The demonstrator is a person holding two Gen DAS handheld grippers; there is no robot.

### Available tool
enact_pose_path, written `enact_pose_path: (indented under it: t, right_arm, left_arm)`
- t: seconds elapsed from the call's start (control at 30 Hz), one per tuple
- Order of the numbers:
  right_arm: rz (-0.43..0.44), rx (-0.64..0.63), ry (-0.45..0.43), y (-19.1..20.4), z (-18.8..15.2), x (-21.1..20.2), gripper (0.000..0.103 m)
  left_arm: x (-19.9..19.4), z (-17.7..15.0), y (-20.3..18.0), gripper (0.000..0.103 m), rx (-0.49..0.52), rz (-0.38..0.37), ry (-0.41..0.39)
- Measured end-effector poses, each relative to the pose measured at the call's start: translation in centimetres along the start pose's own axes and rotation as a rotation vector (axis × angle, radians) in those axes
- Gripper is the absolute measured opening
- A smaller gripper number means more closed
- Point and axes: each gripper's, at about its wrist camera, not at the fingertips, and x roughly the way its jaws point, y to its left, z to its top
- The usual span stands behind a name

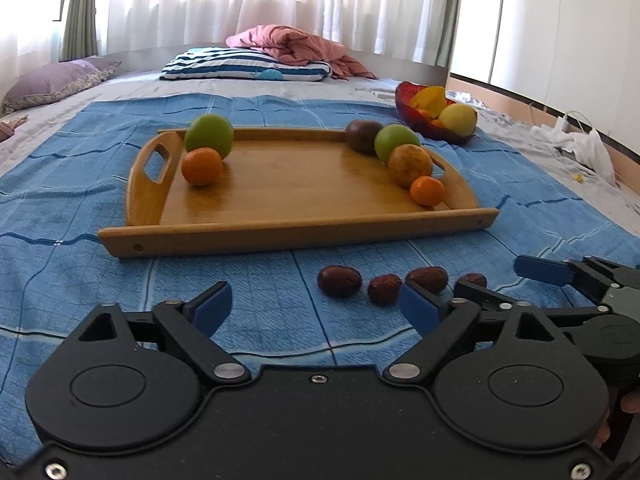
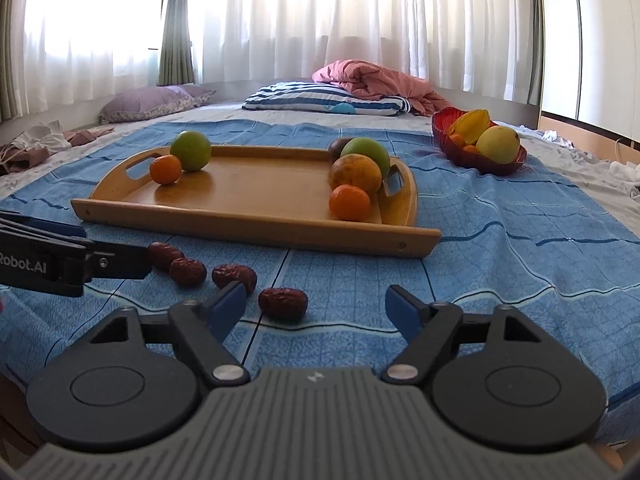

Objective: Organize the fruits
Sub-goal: 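Move both tools back toward the dark red dates beside the tray, then grasp a dark red date with the left tool while the right tool grasps another date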

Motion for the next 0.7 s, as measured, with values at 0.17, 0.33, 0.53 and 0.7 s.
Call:
enact_pose_path:
  t: [0.17,0.33,0.53,0.7]
  right_arm:
    - [0.012,0.006,0.016,0.1,-0.1,0.2,0.074]
    - [0.022,-0.002,0.018,0.5,-0.2,0.3,0.063]
    - [0.026,0.027,0.017,0.7,0.0,0.5,0.053]
    - [0.005,0.044,-0.001,1.1,-0.2,0.4,0.053]
  left_arm:
    - [0.6,0.1,-0.5,0.074,0.003,-0.003,0.015]
    - [1.3,0.4,-0.8,0.063,-0.01,0.006,0.024]
    - [2.2,0.7,-1.1,0.058,-0.03,0.014,0.03]
    - [2.8,0.6,-1.4,0.056,-0.048,0.021,0.04]
